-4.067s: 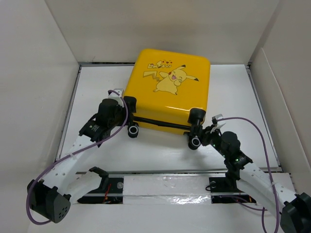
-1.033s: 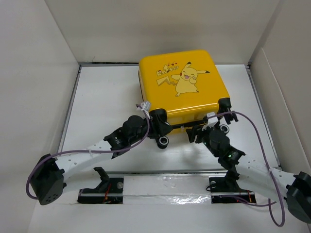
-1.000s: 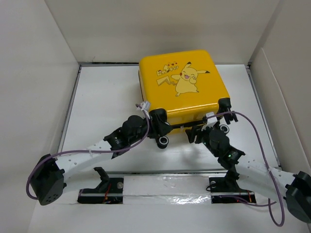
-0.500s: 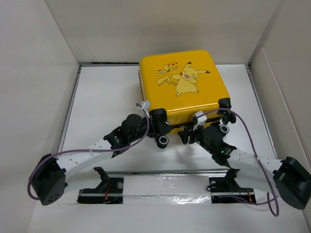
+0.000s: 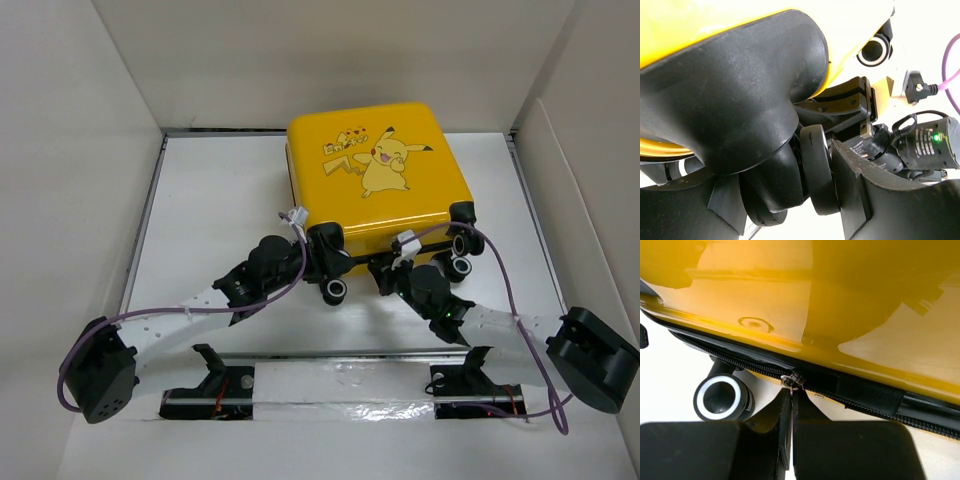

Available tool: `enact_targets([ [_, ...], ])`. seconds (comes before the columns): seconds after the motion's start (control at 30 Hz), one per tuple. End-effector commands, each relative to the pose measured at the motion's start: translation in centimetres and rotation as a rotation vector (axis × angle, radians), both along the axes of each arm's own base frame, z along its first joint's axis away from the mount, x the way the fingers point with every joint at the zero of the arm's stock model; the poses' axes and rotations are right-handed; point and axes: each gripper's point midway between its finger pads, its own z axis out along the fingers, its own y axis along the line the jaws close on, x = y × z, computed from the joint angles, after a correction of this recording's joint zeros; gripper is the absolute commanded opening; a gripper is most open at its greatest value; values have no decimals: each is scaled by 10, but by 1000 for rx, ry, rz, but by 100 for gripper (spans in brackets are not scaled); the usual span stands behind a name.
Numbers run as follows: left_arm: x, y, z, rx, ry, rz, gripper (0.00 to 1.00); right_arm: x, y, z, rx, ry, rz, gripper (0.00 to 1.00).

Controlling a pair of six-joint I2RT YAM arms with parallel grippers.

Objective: Pack the luggage

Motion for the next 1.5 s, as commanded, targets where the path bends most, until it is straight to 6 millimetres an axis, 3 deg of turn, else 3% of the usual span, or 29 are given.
enact_targets([
  [0.0, -3, -15, 81, -166, -288, -106, 0, 7, 7, 84, 224, -210, -45, 0],
  [0.1, 1, -17, 90, -184, -284, -122, 0, -9, 23, 71, 201, -174, 25, 0],
  [0.13, 2, -21, 104, -207, -297, -134, 0, -15, 31, 72, 211, -175, 58, 0],
  [0.2, 10, -25, 114, -222, -295, -144, 0, -33, 62, 68, 217, -160, 173, 0],
  [0.23, 15, -26, 136, -251, -321, -142, 0, -42, 79, 79, 250, -181, 235, 0],
  [0.3, 17, -28, 152, -279, -336, -157, 0, -57, 108, 90, 292, -183, 332, 0],
  [0.33, 20, -27, 170, -309, -346, -156, 0, -68, 134, 107, 345, -210, 402, 0],
  [0.4, 21, -19, 185, -355, -350, -176, 0, -88, 161, 123, 398, -237, 511, 0],
  [0.43, 21, -15, 194, -403, -332, -174, 0, -99, 176, 144, 444, -270, 557, 0],
  [0.5, 25, 0, 202, -442, -322, -161, 0, -116, 202, 142, 454, -267, 614, 0],
  [0.67, 27, 19, 204, -486, -299, -152, 0, -139, 214, 156, 448, -315, 626, 0],
  [0.77, 26, 21, 202, -480, -295, -142, 0, -134, 207, 151, 411, -316, 577, 0],
  [0.87, 24, 24, 198, -450, -293, -128, 0, -115, 179, 122, 343, -252, 435, 0],
  [0.9, 28, 26, 194, -415, -314, -104, 0, -108, 163, 99, 295, -213, 389, 0],
  [0.97, 29, 32, 181, -356, -300, -71, 0, -92, 133, 81, 231, -161, 287, 0],
  [1.0, 29, 36, 177, -335, -316, -53, 0, -84, 112, 51, 167, -101, 239, 0],
  [1.03, 28, 37, 169, -318, -303, -47, 0, -80, 96, 54, 182, -96, 205, 0],
  [1.1, 26, 41, 150, -289, -281, -39, 0, -70, 74, 41, 158, -52, 145, 0],
  [1.13, 26, 42, 140, -269, -269, -31, 0, -62, 58, 25, 98, -19, 100, 0],
  [1.27, 28, 53, 96, -212, -207, 26, 0, -49, 13, 13, 62, 24, -19, 0],
  [1.33, 33, 66, 94, -204, -224, 89, 0, -49, -6, 0, 21, 57, -69, 0],
  [1.47, 37, 87, 83, -149, -235, 169, 0, -49, -47, -7, 3, 91, -171, 0],
])
